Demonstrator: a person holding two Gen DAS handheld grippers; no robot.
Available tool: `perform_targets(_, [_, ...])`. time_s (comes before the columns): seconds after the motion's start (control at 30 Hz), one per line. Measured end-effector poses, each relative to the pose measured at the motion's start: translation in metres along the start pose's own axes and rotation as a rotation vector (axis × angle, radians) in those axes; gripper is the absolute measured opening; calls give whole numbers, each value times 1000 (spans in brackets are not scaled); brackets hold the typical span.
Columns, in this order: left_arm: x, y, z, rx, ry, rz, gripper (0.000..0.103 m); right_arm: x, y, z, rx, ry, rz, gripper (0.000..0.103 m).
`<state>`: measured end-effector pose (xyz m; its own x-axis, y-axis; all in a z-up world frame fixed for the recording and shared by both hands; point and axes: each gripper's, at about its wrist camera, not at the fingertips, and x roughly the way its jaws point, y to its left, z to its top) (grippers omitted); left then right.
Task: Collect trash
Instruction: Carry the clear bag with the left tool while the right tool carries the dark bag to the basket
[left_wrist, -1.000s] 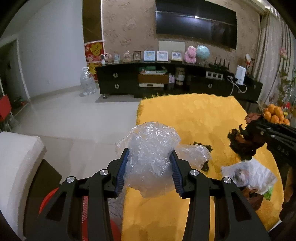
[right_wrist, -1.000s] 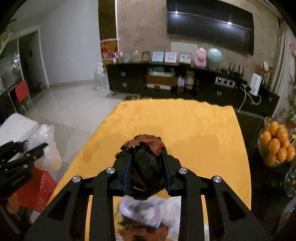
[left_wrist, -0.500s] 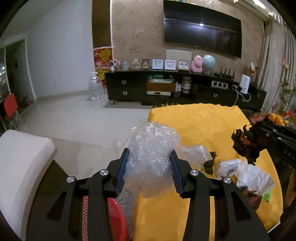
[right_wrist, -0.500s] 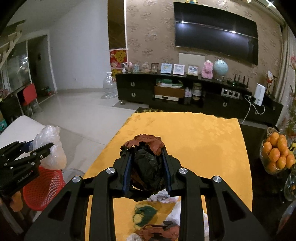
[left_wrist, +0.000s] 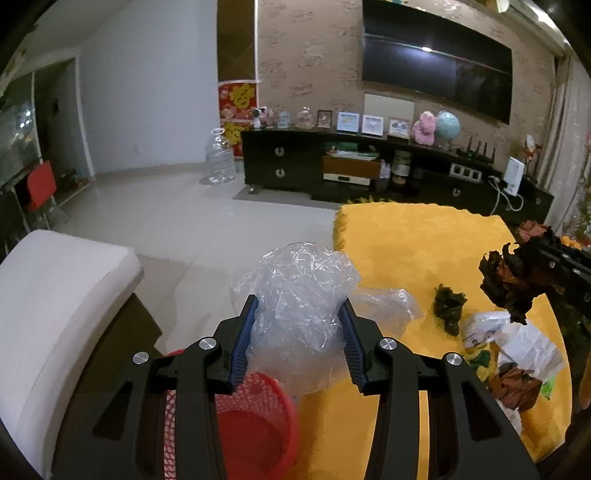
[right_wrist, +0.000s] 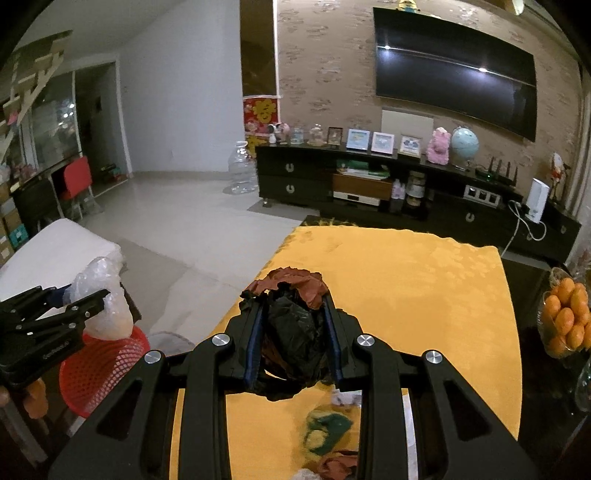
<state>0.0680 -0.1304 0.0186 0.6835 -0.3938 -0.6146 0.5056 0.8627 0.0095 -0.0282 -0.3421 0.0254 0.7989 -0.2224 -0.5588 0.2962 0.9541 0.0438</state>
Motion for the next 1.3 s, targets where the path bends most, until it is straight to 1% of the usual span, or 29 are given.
perform_targets(0.3, [-2,24,-7,-36,19,37,41,3,26,1,-31,1,37,28])
perform_targets(0.57, [-2,37,-12,-58,29,65,41,6,44,0,-47,7,70,28])
perform_targets(0.73, [-4,49,-17,-80,39,88,41,10,53,-1,-36,28,128,28])
perform_targets(1.03, [-8,68,-26,-97,47,146,41,18,72,-2,2,80,279,28])
perform_targets(1.3, [-11,77,-30,-102,51,177,41,22,85,1,6,105,356,29])
